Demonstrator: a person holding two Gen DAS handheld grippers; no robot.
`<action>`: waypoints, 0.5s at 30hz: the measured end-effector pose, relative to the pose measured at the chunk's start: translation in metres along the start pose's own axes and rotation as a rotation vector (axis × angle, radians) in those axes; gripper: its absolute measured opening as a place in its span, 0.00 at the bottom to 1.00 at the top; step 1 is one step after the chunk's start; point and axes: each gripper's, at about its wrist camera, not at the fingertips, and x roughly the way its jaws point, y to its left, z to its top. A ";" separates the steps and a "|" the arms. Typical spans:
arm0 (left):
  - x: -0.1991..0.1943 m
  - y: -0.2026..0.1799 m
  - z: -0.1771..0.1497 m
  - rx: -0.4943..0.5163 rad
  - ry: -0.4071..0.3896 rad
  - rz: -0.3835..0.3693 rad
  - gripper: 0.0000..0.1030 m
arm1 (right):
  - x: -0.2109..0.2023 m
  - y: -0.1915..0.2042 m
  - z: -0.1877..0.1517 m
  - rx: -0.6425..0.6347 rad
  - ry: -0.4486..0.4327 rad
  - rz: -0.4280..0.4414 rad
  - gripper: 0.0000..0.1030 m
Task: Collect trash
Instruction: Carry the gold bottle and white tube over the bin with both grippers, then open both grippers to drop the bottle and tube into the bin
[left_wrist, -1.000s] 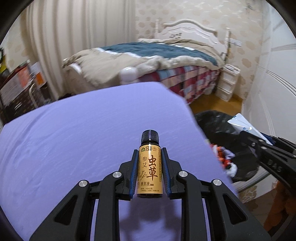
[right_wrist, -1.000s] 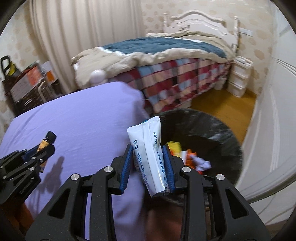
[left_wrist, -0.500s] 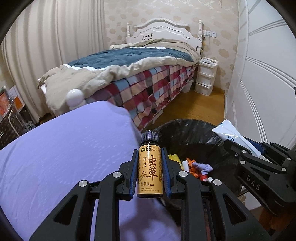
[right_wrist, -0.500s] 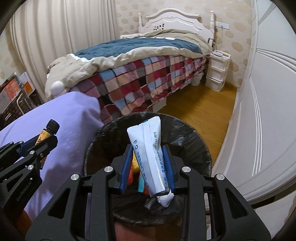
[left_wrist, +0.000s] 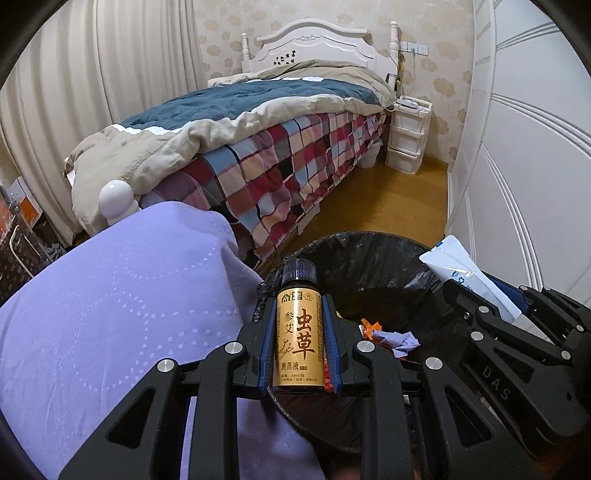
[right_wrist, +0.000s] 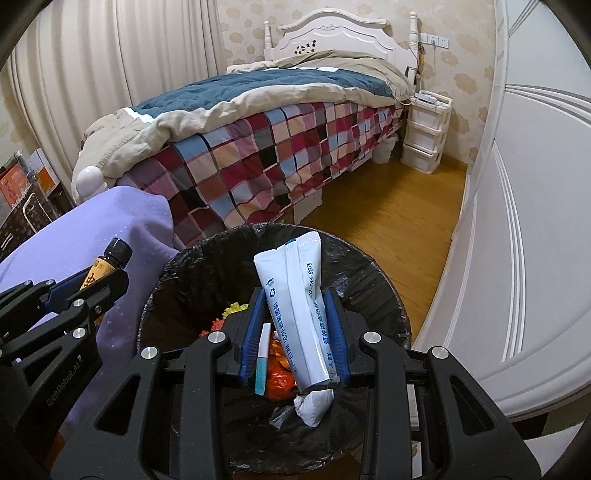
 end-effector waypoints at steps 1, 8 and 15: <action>0.001 -0.001 0.000 0.004 0.002 0.000 0.24 | 0.001 0.000 0.001 0.001 0.001 -0.001 0.31; 0.001 -0.002 0.001 0.003 0.002 0.001 0.24 | 0.003 -0.001 0.002 0.004 0.000 -0.001 0.31; 0.001 -0.002 0.002 0.002 0.002 -0.002 0.24 | 0.003 -0.001 0.003 0.004 0.000 -0.002 0.31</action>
